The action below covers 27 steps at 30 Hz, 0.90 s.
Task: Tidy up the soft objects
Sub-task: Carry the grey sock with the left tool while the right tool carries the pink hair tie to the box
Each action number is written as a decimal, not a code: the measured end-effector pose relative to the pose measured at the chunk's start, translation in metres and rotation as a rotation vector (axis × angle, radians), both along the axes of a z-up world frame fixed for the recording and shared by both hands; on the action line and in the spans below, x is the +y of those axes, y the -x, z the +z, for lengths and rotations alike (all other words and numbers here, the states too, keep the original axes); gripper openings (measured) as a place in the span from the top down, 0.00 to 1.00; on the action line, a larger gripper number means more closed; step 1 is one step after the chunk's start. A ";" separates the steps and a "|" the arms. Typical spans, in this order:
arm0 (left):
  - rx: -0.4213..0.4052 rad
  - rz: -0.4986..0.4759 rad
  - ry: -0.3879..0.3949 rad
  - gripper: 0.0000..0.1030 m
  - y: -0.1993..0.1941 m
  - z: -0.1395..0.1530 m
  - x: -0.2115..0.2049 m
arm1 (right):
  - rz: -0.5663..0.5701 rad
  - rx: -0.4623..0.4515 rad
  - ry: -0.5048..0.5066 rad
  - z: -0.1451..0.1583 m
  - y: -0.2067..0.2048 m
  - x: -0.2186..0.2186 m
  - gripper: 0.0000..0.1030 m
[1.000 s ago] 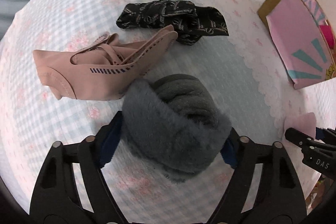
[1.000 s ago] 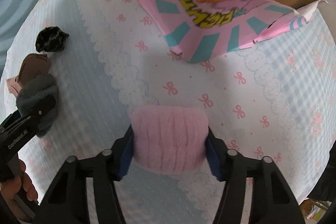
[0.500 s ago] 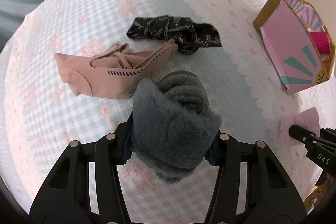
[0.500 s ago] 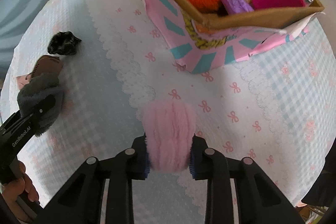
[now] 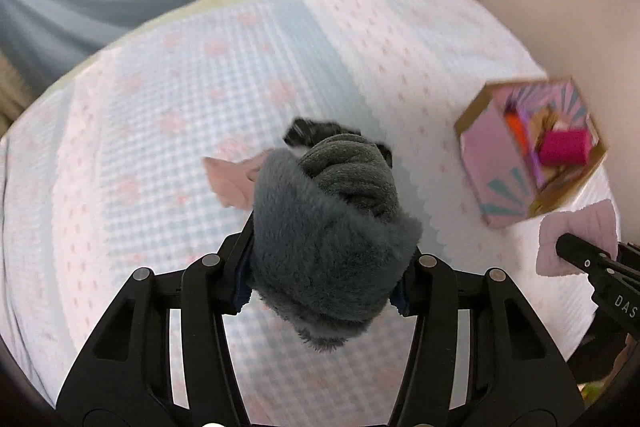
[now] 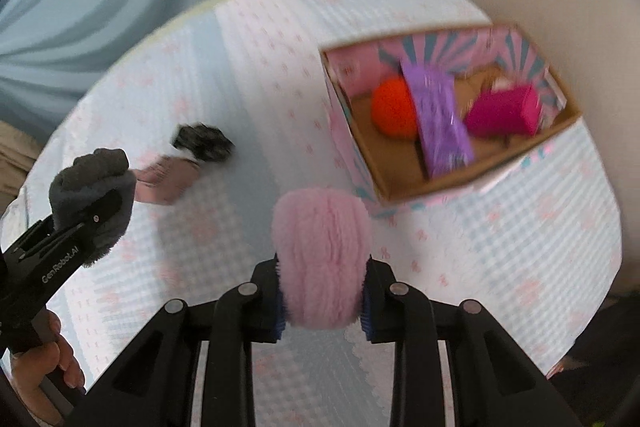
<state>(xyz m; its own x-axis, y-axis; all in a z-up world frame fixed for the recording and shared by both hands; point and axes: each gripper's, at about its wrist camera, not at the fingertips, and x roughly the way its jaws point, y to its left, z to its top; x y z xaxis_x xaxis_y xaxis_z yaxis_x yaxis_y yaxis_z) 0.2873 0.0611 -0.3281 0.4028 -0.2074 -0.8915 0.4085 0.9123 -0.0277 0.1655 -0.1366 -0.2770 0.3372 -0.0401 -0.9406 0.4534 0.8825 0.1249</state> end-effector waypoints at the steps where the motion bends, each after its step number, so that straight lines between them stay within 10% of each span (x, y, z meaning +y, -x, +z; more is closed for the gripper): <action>1: -0.009 0.024 0.012 0.53 0.003 0.015 0.004 | 0.012 -0.021 0.009 0.014 0.002 0.002 0.75; 16: -0.143 0.190 0.102 0.53 0.071 0.160 -0.007 | 0.172 -0.229 0.107 0.141 0.016 -0.022 0.75; 27: -0.172 0.235 0.144 0.52 0.114 0.195 -0.097 | 0.239 -0.307 0.125 0.187 0.031 -0.111 0.75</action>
<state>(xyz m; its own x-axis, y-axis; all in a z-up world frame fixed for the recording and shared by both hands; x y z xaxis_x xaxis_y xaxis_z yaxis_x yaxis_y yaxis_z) 0.1732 -0.0358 -0.1329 0.5966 -0.2100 -0.7746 0.1973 0.9739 -0.1121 0.1349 -0.2479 -0.0904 0.6150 -0.0344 -0.7878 0.1920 0.9755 0.1073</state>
